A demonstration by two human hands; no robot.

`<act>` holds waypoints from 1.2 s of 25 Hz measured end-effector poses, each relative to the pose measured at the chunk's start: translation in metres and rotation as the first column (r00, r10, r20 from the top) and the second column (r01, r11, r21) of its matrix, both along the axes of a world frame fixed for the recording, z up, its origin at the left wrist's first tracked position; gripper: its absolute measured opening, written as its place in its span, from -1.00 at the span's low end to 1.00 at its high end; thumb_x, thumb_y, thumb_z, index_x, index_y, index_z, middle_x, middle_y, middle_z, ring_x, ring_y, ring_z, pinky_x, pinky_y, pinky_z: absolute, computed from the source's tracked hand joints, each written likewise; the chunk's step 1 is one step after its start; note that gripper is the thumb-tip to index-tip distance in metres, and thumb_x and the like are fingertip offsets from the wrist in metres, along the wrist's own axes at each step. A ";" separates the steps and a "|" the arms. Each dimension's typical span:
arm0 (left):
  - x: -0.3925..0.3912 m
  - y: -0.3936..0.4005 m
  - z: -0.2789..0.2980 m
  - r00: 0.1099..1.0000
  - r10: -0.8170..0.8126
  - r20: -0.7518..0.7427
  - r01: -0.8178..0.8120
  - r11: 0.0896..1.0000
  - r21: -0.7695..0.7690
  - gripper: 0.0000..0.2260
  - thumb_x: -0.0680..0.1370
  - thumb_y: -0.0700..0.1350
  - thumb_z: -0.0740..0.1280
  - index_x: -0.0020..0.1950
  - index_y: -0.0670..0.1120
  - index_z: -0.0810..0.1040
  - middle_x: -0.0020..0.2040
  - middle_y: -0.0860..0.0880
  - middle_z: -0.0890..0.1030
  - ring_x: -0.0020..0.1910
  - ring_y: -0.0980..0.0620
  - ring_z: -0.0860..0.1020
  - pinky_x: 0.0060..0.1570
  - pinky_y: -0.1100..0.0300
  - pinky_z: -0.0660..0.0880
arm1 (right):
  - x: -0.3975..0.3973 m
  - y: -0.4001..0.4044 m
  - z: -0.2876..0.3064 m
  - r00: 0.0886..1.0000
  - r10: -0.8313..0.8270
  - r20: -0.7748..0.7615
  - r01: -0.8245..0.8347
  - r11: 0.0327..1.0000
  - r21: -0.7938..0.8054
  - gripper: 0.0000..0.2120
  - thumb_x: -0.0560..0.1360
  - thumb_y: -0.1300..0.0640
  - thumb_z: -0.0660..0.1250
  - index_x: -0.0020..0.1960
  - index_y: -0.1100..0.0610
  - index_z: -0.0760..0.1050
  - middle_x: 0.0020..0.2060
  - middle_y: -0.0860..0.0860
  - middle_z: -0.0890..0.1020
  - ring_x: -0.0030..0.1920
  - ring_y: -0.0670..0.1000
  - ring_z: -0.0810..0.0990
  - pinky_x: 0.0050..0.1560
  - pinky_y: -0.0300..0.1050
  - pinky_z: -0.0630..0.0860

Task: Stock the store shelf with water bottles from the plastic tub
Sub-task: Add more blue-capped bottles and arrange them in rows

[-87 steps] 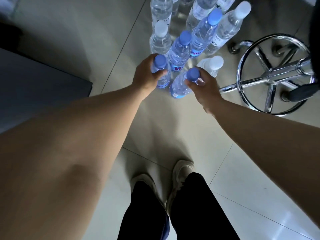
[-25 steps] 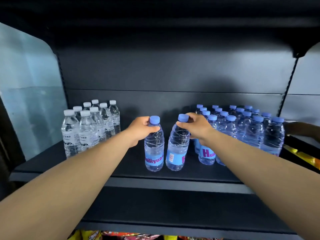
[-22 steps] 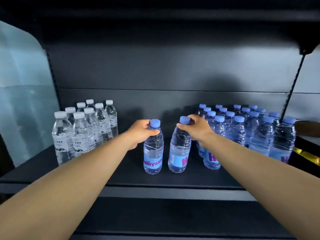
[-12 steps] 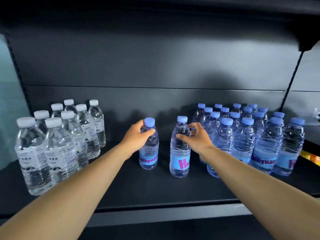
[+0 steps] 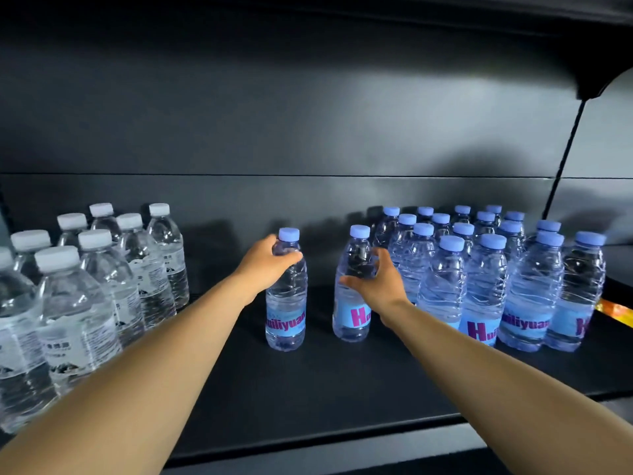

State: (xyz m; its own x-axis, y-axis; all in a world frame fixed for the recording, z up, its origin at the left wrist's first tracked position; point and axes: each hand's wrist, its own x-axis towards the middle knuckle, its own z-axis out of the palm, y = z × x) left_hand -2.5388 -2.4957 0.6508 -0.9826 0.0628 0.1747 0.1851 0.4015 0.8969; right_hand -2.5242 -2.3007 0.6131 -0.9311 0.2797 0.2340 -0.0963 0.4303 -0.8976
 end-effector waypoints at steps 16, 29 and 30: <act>-0.015 -0.028 -0.021 0.990 -0.133 -0.038 0.136 0.986 0.096 -0.60 0.38 -0.17 0.50 0.17 0.04 0.54 0.06 0.05 0.62 0.06 0.08 0.59 0.07 0.15 0.52 | -0.127 0.011 -0.011 0.992 -0.123 -0.021 0.124 0.990 0.061 -0.42 0.36 0.14 0.50 0.30 0.12 0.33 0.22 0.09 0.55 0.21 0.17 0.53 0.23 0.03 0.44; -0.013 -0.022 -0.018 0.989 -0.135 -0.060 0.139 0.988 0.071 -0.71 0.39 -0.23 0.48 0.04 0.04 0.56 -0.03 0.04 0.65 -0.04 0.15 0.61 -0.14 0.35 0.50 | -0.130 0.021 0.005 0.984 -0.085 0.154 0.046 0.969 0.244 -0.25 0.39 0.06 0.48 0.44 0.16 0.18 0.33 0.14 0.45 0.31 0.19 0.45 0.29 0.04 0.40; -0.011 -0.021 -0.017 0.990 -0.131 -0.059 0.134 0.989 0.064 -0.70 0.40 -0.23 0.48 0.05 0.04 0.56 -0.04 0.07 0.65 -0.07 0.19 0.60 -0.18 0.39 0.48 | -0.122 0.024 0.015 0.980 -0.089 0.181 0.029 0.950 0.311 -0.29 0.40 0.05 0.48 0.42 0.18 0.22 0.32 0.15 0.45 0.29 0.18 0.46 0.25 0.02 0.42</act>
State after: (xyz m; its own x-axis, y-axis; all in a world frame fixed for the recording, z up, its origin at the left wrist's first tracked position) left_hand -2.5494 -2.5165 0.6337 -0.9552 0.1781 0.2364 0.2824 0.3091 0.9081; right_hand -2.6462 -2.2762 0.6284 -0.9507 0.2781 0.1372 0.0967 0.6863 -0.7209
